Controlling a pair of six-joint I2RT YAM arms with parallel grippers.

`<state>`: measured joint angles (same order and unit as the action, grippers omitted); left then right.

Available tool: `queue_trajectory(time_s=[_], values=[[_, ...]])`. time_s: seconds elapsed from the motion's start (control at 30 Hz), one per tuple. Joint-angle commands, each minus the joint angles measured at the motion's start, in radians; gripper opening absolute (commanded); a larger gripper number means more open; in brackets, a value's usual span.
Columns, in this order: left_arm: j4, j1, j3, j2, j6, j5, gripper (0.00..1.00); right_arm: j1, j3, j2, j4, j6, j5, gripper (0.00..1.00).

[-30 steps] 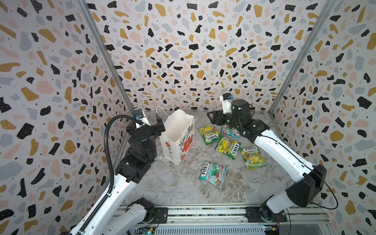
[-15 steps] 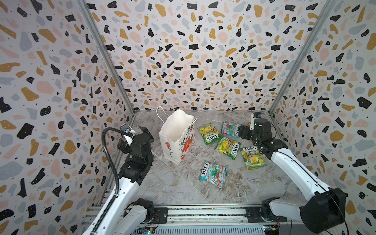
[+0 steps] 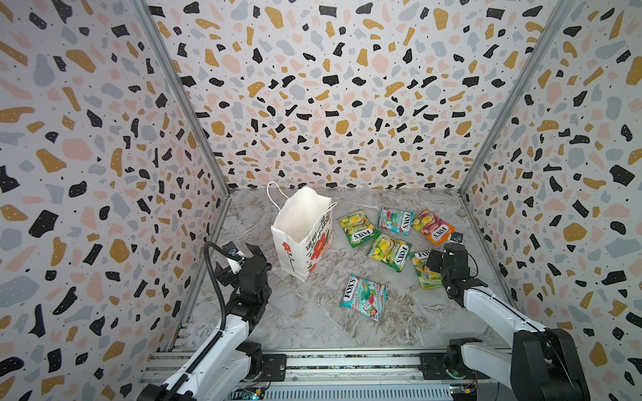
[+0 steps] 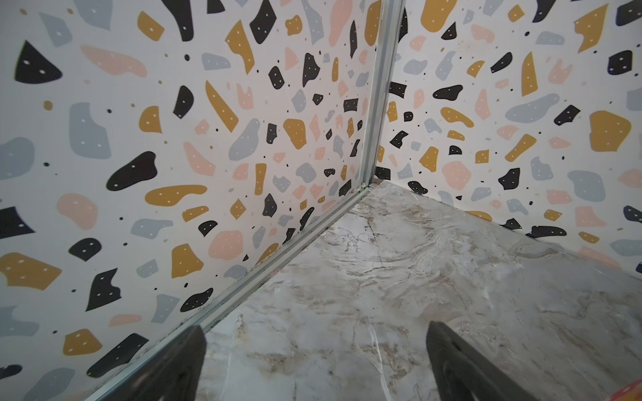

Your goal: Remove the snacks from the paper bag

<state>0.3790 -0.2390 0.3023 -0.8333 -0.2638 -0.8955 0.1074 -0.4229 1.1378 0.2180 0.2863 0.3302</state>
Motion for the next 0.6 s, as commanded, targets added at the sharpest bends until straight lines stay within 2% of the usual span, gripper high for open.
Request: queue_trajectory(time_s=[0.0,0.13,0.27,0.57], values=[[0.250,0.012,-0.050,-0.017,0.135,0.051,1.00,-0.002,0.065,-0.004,0.259,-0.085,0.067,0.76],[0.411,0.024,-0.121,-0.076,0.216,0.138,1.00,-0.002,0.157,0.013,0.476,-0.133,0.035,0.76],[0.549,0.041,-0.170,-0.143,0.277,0.203,1.00,-0.002,0.207,0.038,0.602,-0.156,0.009,0.76],[0.760,0.123,-0.214,-0.326,0.260,0.415,1.00,0.008,0.287,0.095,0.882,-0.249,-0.093,0.76]])
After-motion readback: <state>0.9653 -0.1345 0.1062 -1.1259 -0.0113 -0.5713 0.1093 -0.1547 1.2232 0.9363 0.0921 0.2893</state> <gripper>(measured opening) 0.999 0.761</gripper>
